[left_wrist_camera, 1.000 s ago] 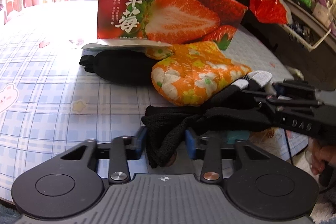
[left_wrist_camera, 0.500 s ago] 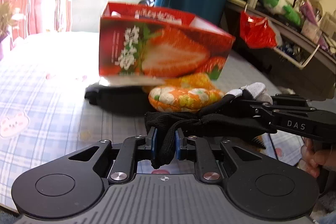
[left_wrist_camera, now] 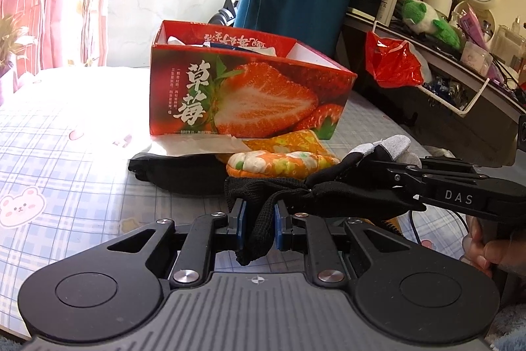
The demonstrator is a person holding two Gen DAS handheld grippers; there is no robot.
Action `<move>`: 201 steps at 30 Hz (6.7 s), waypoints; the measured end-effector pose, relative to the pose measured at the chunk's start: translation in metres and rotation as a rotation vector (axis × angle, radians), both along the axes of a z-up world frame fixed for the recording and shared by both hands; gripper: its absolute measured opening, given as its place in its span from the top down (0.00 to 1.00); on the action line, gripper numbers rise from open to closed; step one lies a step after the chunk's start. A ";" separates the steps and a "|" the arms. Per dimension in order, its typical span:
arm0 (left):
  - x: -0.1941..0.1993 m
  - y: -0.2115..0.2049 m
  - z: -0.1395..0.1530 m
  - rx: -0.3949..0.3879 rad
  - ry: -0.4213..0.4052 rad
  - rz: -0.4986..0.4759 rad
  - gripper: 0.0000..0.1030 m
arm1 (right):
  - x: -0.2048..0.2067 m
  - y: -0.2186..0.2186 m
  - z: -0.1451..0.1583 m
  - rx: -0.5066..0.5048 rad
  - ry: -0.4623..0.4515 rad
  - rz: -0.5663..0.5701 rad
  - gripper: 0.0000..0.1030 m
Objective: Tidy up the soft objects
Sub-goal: 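Lift the black cloth and grey glove and carry them over the box, then open both grippers to drop the cloth and glove into the box, then move both grippers down to the packaged yellow cake beside the box, then close both grippers on the packaged yellow cake, then lift the packaged cake with both grippers and carry it over the box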
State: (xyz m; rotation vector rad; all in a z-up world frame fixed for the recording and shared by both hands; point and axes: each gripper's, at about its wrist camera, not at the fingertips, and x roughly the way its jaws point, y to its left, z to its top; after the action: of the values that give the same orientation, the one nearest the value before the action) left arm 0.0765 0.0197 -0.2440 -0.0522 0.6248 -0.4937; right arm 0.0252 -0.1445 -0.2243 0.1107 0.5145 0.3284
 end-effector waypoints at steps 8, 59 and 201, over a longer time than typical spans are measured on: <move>-0.001 0.004 0.002 -0.017 -0.023 -0.018 0.83 | -0.005 -0.002 -0.004 0.023 -0.005 -0.012 0.92; 0.197 -0.018 0.078 0.094 -0.084 0.086 0.35 | 0.231 -0.019 0.047 -0.108 0.034 -0.060 0.50; 0.192 -0.074 0.116 -0.181 0.031 -0.202 0.55 | 0.175 -0.039 0.122 -0.260 -0.090 0.192 0.45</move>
State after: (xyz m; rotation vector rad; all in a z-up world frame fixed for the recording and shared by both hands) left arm 0.2689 -0.0540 -0.1275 -0.1693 0.6179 -0.7450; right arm 0.2000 -0.1838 -0.1023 -0.2058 0.4753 0.4488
